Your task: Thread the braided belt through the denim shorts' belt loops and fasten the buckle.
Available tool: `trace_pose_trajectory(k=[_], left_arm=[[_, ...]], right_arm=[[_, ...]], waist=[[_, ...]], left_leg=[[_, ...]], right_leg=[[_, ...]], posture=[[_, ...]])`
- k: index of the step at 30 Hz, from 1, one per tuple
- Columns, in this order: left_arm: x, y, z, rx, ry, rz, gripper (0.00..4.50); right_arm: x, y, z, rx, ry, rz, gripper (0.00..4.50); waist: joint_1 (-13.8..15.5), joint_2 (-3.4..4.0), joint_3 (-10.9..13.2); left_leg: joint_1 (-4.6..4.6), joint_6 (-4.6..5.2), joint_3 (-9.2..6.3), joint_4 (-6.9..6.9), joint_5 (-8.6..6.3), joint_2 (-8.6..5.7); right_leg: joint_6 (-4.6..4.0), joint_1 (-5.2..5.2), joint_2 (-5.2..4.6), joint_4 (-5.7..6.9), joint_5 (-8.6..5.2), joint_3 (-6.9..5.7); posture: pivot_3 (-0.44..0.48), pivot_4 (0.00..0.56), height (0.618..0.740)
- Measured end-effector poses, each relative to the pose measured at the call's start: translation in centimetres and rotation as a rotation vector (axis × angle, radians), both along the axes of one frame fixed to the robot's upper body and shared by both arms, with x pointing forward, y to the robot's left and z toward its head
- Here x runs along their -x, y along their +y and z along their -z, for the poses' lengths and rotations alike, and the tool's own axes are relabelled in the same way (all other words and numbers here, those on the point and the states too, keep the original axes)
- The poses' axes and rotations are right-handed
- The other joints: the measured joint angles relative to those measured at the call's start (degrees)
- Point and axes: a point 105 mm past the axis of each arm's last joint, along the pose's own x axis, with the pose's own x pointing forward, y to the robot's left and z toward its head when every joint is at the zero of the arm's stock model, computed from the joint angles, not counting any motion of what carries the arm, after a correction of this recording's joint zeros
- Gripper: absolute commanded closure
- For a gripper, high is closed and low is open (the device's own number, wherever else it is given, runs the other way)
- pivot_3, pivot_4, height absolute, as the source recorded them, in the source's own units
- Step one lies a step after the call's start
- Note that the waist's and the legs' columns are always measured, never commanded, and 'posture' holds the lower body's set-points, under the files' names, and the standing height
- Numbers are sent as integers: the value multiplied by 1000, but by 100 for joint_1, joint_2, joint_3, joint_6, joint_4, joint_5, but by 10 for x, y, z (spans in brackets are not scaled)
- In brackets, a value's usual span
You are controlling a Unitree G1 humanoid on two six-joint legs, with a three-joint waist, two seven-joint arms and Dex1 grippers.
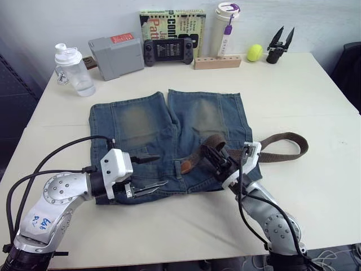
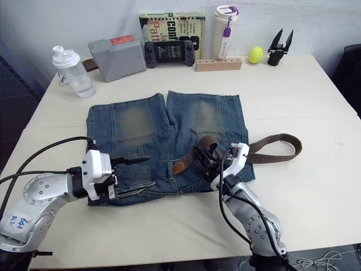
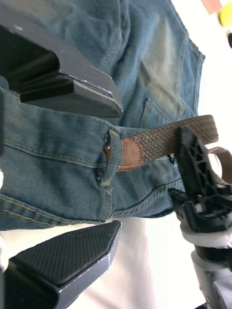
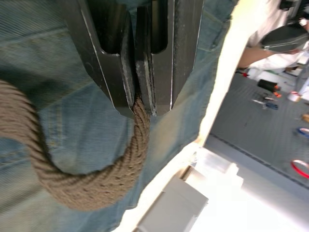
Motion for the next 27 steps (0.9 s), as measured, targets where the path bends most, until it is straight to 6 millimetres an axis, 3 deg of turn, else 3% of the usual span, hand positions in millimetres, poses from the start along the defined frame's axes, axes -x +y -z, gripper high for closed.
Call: trace_pose_trajectory(k=[11,21,23,27], left_arm=[[8,34,10,-64,63,-118,771],[10,41,5,-113,81,-106,771],[9,41,3,-116,76,-97,771],[10,36,1,-139,35,-51,771]], right_arm=[[8,15,5,-57,52,33,4500],[33,26,12,-134,131,23,4500],[40,39,11,-112,113,-23,4500],[36,47,16,-64,92,-33,4500]], waist=[[-8,8,5],[-8,12,7],[-11,12,7],[-16,12,7]], left_leg=[[0,-6,2,-1,-3,3],[0,-8,10,-3,-4,1],[3,-10,10,-5,-4,3],[4,-12,13,-11,-5,3]], right_leg=[[-3,-4,3,2,-2,2],[-4,-7,5,4,-3,4],[-7,-9,7,5,-4,5],[-7,-11,8,5,-5,5]], posture=[[0,150,731],[0,150,731],[0,150,731],[0,150,731]])
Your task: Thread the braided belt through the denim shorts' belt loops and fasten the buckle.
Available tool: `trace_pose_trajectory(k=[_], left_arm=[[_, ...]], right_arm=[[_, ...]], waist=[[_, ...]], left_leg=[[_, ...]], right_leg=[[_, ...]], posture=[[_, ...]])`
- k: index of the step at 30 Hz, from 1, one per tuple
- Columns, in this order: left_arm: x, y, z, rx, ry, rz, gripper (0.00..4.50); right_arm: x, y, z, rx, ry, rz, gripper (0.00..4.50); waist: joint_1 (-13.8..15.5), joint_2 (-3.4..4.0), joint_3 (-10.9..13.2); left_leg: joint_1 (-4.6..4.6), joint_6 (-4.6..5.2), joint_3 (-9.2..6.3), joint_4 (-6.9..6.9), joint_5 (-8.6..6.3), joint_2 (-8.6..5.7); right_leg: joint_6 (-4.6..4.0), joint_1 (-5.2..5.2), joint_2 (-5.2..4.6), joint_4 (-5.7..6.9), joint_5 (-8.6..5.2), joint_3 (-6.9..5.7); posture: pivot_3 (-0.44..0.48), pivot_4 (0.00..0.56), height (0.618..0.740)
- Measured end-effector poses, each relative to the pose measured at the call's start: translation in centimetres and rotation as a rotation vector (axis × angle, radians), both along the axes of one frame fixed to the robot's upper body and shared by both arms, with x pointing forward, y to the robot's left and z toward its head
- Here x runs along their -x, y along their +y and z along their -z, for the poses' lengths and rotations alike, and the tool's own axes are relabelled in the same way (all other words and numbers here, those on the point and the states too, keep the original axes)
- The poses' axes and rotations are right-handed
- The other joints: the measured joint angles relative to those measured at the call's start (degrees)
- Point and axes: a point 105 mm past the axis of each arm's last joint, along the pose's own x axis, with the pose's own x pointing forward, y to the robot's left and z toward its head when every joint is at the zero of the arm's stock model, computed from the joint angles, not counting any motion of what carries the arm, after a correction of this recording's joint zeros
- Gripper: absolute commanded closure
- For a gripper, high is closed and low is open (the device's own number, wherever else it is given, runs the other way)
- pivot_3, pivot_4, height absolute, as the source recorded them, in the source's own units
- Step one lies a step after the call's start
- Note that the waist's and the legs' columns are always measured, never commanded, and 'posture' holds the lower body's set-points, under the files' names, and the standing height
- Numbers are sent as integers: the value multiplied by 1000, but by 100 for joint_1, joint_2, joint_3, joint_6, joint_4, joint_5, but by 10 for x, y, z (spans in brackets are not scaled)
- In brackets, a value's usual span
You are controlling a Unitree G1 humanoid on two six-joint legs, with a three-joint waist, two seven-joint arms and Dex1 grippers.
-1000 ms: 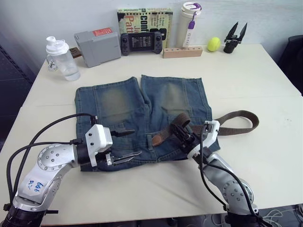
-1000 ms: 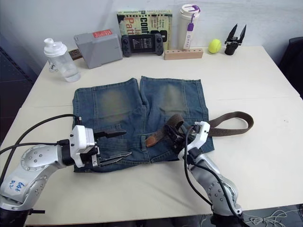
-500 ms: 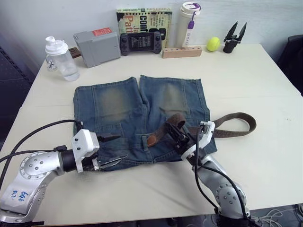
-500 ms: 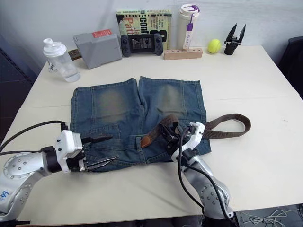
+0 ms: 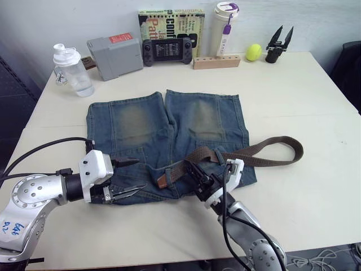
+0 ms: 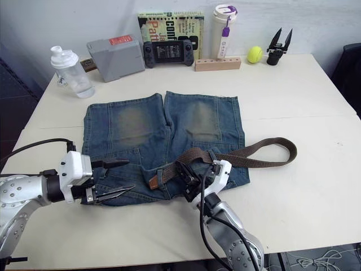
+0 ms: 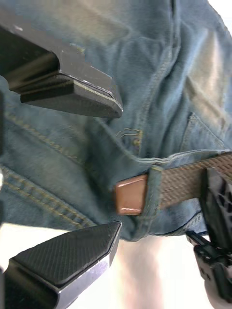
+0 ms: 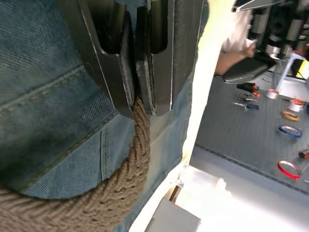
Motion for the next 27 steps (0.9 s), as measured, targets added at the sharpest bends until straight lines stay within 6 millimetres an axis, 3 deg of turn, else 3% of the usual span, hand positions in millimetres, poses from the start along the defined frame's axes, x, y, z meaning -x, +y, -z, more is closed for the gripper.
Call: trace_pose_trajectory(k=[7,12,16,20,27], left_arm=[[-1,-3,19,-174,-172,125,771],[-10,-8,25,-297,-479,190,771],[-13,-11,25,-314,-586,203,771],[-9,-21,34,-282,-807,210,771],[-16,-16,39,-322,-882,197,771]], right_arm=[[-11,11,12,93,5,-48,4500],[-15,16,12,126,-4,-84,4500],[-16,16,12,130,-6,-91,4500],[-18,17,12,141,-10,-118,4500],[-21,17,11,150,-19,-135,4500]], waist=[[-2,0,0],[6,-5,-4],[2,-7,-5],[-16,-15,-10],[-19,-17,-11]], left_leg=[[0,-6,48,-4,3,1],[2,-8,58,-10,4,4],[2,-7,61,-11,4,4],[5,-5,67,-16,5,5],[4,-4,62,-15,5,6]], right_leg=[[-3,-3,5,0,-1,-1],[-4,-6,4,0,-2,-1],[-4,-7,4,3,-2,-1],[-3,-11,-5,11,-2,-4],[-3,-11,-11,18,-2,-10]], posture=[[0,150,731],[0,150,731],[0,150,731],[0,150,731],[0,150,731]])
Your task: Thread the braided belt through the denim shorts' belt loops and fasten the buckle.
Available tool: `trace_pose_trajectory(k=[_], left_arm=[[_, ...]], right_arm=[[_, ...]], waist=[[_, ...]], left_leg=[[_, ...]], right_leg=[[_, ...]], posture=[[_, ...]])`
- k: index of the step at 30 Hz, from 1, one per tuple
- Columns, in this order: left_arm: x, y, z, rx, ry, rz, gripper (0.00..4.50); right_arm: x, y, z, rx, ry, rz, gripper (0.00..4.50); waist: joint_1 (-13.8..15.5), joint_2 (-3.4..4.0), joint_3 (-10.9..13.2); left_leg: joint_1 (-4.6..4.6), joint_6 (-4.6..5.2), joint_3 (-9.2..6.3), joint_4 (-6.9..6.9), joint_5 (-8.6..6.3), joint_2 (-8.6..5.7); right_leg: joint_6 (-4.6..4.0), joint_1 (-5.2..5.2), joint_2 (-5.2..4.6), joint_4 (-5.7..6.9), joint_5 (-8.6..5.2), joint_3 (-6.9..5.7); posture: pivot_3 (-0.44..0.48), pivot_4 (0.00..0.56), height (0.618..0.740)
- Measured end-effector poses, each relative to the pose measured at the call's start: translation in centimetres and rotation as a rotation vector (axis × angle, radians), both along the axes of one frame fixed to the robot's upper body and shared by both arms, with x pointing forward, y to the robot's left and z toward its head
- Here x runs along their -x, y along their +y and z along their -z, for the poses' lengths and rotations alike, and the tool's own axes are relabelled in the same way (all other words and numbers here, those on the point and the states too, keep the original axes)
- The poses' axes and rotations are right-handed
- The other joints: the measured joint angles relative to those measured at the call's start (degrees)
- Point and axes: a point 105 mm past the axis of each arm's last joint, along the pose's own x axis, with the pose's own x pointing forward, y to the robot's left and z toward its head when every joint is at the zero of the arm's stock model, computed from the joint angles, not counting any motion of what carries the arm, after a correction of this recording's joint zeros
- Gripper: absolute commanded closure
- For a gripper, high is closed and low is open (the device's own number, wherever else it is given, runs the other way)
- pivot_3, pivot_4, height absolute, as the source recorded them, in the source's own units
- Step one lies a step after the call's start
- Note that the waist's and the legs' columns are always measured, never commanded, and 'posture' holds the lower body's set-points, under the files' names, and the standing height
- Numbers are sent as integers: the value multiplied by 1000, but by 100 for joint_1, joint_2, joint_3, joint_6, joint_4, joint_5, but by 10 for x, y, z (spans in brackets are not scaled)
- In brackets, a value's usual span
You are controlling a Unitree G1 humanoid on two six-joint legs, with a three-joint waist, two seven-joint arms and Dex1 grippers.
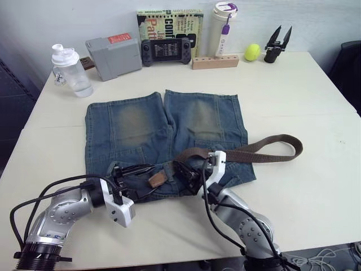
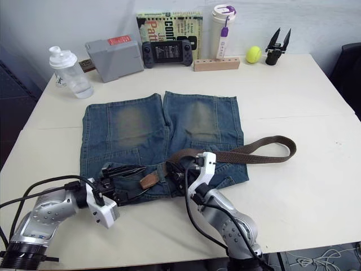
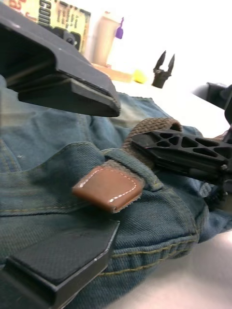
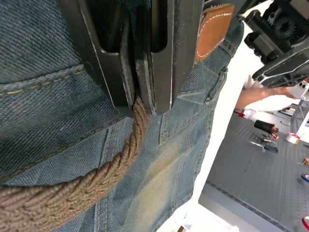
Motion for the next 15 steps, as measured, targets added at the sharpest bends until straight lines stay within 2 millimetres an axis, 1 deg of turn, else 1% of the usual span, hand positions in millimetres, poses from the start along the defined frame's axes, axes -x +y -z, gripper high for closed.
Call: trace_pose_trajectory(k=[3,6,10,11,15], left_arm=[[0,-1,0,1,-7,2,1511],[0,-2,1,-1,-7,3,2779],[1,-2,5,-26,-5,11,4002],[2,-2,6,-29,-3,13,4451],[2,-3,6,-32,-4,16,4451]], right_arm=[[0,0,0,2,-1,-7,4500],[0,0,0,4,-1,-9,4500],[0,-1,0,6,-2,-12,4500],[0,-1,0,6,-2,-13,4500],[0,-1,1,8,0,-19,4500]], waist=[[-8,0,0],[-18,0,0],[-41,0,0],[-43,0,0],[-47,0,0]], left_leg=[[0,0,-9,0,0,1],[0,0,-15,0,0,1],[0,0,-34,0,0,1],[0,0,-47,0,0,0],[0,0,-55,0,0,-1]], right_leg=[[0,0,-2,2,0,-1],[0,0,-3,3,0,-2],[0,0,-3,3,0,-3],[0,0,-3,4,0,-3],[0,0,-5,6,0,-5]], posture=[[0,150,731],[0,150,731],[0,150,731],[0,150,731],[0,150,731]])
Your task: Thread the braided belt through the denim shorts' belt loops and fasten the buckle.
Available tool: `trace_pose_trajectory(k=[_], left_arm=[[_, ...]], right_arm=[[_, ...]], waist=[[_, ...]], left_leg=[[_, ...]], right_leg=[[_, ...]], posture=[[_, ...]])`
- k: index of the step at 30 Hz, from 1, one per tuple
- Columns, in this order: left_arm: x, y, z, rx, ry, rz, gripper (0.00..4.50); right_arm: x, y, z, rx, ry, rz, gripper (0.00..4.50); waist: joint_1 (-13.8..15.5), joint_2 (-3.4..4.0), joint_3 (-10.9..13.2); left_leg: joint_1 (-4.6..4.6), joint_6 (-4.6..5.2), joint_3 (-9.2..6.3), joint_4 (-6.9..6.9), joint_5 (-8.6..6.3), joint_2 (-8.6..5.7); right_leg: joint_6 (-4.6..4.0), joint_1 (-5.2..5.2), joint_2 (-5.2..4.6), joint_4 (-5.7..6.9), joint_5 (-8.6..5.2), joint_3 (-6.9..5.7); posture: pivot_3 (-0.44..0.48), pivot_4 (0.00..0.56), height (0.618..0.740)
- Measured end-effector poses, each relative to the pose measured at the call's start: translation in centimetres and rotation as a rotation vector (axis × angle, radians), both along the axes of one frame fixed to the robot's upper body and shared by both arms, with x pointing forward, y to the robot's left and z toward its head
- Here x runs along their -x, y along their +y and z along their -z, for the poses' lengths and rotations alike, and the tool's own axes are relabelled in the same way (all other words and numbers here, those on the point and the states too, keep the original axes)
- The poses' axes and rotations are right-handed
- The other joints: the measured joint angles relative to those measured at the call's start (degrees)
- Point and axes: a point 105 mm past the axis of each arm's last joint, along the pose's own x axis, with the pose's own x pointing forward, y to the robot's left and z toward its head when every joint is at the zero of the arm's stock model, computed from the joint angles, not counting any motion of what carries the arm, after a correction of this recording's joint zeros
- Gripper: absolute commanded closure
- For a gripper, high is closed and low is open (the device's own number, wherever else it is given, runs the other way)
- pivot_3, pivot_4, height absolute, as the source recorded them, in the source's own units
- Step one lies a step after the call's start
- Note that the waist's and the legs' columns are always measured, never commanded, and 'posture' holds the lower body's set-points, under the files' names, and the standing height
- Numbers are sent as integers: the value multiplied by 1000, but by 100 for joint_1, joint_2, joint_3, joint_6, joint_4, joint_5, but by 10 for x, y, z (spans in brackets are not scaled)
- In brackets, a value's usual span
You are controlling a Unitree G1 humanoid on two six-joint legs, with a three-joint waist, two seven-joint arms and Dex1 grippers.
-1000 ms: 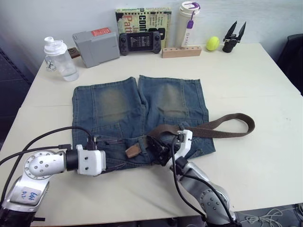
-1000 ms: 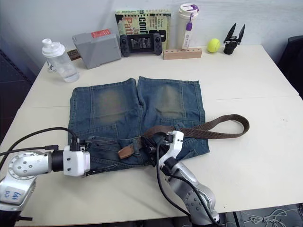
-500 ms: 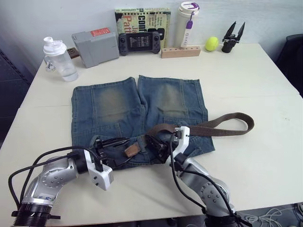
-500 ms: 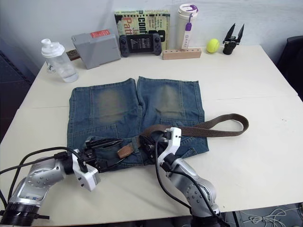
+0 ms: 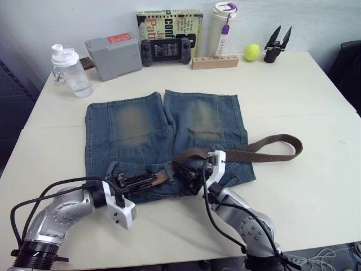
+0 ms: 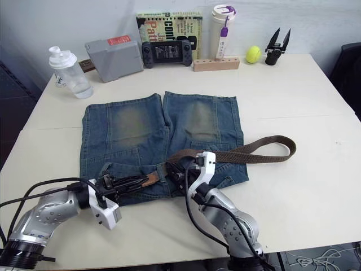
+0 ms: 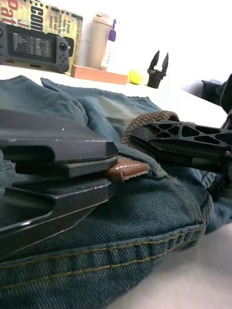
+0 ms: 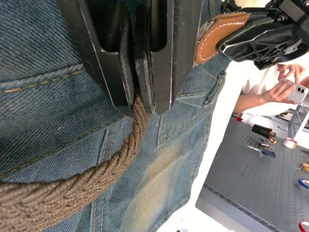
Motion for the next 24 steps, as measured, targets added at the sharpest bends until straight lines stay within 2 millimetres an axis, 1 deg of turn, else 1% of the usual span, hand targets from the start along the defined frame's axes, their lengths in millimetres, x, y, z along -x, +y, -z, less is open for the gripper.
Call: trace_pose_trajectory(k=[4,6,9,11,12,14,15,18,19,20,22,23,24], left_arm=[[-1,-2,1,-11,-2,1,4451],[-2,-3,2,-13,-4,4,4500],[-3,-5,1,-8,-6,1,4500],[-5,-7,1,2,-5,-1,4500],[-6,-8,1,6,-5,-2,4500],[-7,-11,1,14,-9,-1,4500],[-7,-12,1,21,-11,-1,4500],[-8,-14,1,29,-12,-3,4500],[-8,-17,0,37,-14,3,4500],[-8,-17,1,36,-14,3,4500],[-8,-20,2,37,-15,12,4500],[-7,-20,3,36,-12,12,4500],[-7,-21,3,38,-12,15,4500]], right_arm=[[-1,-3,-1,-1,12,-17,4500],[-1,-5,-2,2,20,-27,3686],[1,-13,-3,6,38,-42,2662],[6,-28,-16,-3,19,-59,1841],[10,-40,-24,17,-11,-62,1385],[17,-57,-29,83,-43,-72,551],[23,-74,-31,166,-71,-82,83],[28,-95,-37,274,-129,-77,83],[34,-104,-34,426,-187,-114,83],[35,-111,-32,508,-209,-126,83],[37,-130,-21,836,-375,-181,83],[39,-136,-14,947,-430,-226,83],[40,-138,-10,1021,-517,-261,83]], waist=[[9,0,0],[10,0,0],[16,0,0],[34,1,1],[49,1,1],[89,3,2],[108,3,2],[106,0,1],[107,12,7],[108,13,7],[125,12,7],[134,4,5],[136,-12,-1]], left_leg=[[0,1,-3,0,1,-2],[-1,2,-4,0,1,-3],[-2,2,-7,0,1,-2],[-4,3,-8,1,1,-5],[-4,4,-8,2,1,-5],[-6,8,-7,7,-1,-4],[-8,12,-8,12,-3,1],[-9,15,-3,22,-5,-2],[-8,17,-1,22,-6,-2],[-8,20,1,22,-7,-5],[-8,23,1,26,-10,-11],[-8,23,0,26,-9,-10],[-7,22,-2,29,-9,-8]], right_leg=[[0,0,-3,1,0,-1],[0,0,-3,1,0,-2],[0,0,-3,1,0,-3],[1,0,-7,2,0,-4],[2,1,-9,1,1,-4],[2,1,-11,-1,1,-3],[4,1,-17,-2,2,-3],[4,5,-11,-6,2,-2],[4,5,-13,-6,2,1],[4,5,-13,-8,2,2],[7,6,-15,-13,3,2],[8,10,-13,-17,3,-1],[8,14,-9,-17,3,-5]], posture=[[0,150,731],[0,150,731],[0,150,731],[0,150,731],[0,150,731],[0,150,731],[0,150,731],[0,150,731],[0,150,731],[0,150,731],[0,150,731],[0,150,731],[0,150,731]])
